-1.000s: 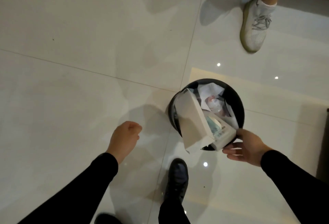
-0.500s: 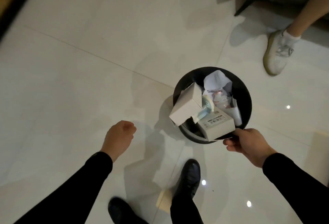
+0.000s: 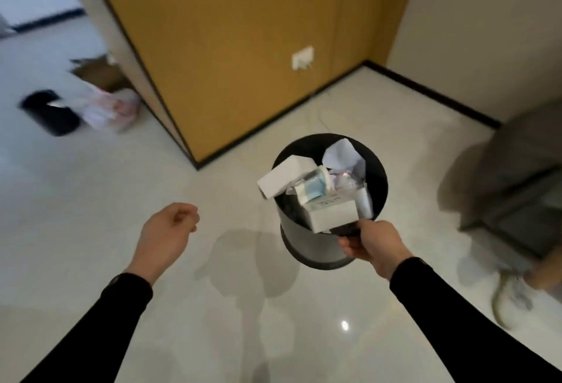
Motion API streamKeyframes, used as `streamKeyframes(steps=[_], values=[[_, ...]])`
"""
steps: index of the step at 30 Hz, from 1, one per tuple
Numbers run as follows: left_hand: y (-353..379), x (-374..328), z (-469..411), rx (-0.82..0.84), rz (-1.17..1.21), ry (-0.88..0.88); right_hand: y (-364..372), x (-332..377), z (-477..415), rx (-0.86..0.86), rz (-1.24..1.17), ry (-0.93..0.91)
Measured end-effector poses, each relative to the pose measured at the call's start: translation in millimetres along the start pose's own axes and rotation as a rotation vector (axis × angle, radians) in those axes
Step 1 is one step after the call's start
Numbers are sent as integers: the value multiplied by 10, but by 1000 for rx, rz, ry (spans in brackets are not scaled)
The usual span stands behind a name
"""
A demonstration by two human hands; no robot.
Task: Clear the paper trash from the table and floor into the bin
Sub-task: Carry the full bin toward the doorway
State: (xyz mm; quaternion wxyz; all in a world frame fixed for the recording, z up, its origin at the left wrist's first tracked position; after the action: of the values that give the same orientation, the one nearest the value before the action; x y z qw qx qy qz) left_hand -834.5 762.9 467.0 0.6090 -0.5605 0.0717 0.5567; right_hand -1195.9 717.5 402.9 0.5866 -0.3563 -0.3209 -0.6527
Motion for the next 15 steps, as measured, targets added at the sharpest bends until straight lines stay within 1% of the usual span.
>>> streamKeyframes(steps=[4,8,11,15], values=[[-1360,25,66,-148,89,-11,991,750,418,95,-44,-71],[-2458,233,102,-273,169,-9,1978,1198,842,205,-76,-91],[-3087,460,118,-349,246,-35,2650,1359,1094,287,-70,-91],[-3658,770,118,-416,292,-79,3422,1496,1333,402,-31,-88]])
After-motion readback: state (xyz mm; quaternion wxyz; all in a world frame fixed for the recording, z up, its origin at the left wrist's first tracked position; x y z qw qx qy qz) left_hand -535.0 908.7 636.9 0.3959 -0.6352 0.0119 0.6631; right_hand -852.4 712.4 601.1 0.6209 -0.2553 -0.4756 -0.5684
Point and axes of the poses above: each hand's wrist, its own z-axis away from the middle knuckle, its own y-axis out of the palm, x = y × z, the point moved 10 cm from there along -z, towards the middle knuckle, and after that the axes turned 11 degrees about -y, right-handed, at the moved point
